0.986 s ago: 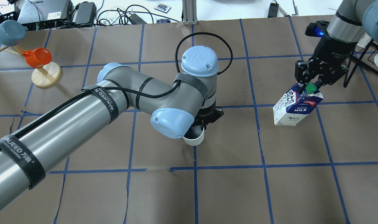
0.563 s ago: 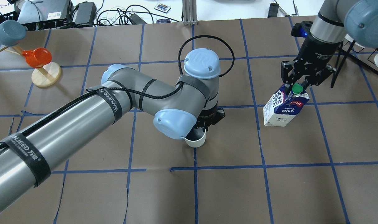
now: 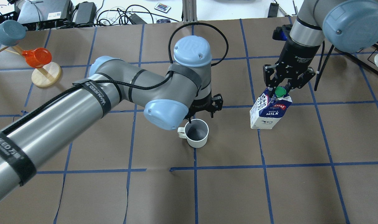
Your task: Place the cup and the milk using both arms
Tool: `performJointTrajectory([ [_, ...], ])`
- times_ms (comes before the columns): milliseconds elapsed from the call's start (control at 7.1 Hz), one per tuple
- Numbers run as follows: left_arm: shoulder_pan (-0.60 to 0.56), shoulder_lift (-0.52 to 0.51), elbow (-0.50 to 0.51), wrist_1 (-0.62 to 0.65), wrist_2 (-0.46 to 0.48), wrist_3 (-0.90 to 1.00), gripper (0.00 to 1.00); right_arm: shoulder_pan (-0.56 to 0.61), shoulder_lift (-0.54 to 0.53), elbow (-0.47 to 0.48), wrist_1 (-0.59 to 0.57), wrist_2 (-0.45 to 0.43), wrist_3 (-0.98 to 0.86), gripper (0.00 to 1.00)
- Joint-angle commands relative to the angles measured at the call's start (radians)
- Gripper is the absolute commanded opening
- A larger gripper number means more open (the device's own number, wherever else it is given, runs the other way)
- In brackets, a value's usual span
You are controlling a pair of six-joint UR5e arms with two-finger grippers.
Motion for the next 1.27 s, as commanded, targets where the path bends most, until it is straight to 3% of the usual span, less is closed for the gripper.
performJointTrajectory([
  [0,0.159,0.094,0.174,-0.312,0.004,0.273,1.0,0.075,0.0,0.003,0.003,0.01,0.044,0.15],
  [141,0.237,0.13,0.234,-0.415,0.0,0.375,1.0,0.127,0.004,0.006,0.0,0.01,0.117,0.15],
  [282,0.291,0.176,0.235,-0.436,0.007,0.448,1.0,0.164,0.012,0.007,-0.001,0.012,0.137,0.15],
  [704,0.451,0.322,0.125,-0.435,0.004,0.61,1.0,0.231,0.055,0.01,-0.056,0.074,0.274,0.16],
  [1127,0.465,0.316,0.12,-0.389,-0.004,0.621,1.0,0.251,0.067,0.059,-0.128,0.074,0.275,0.16],
])
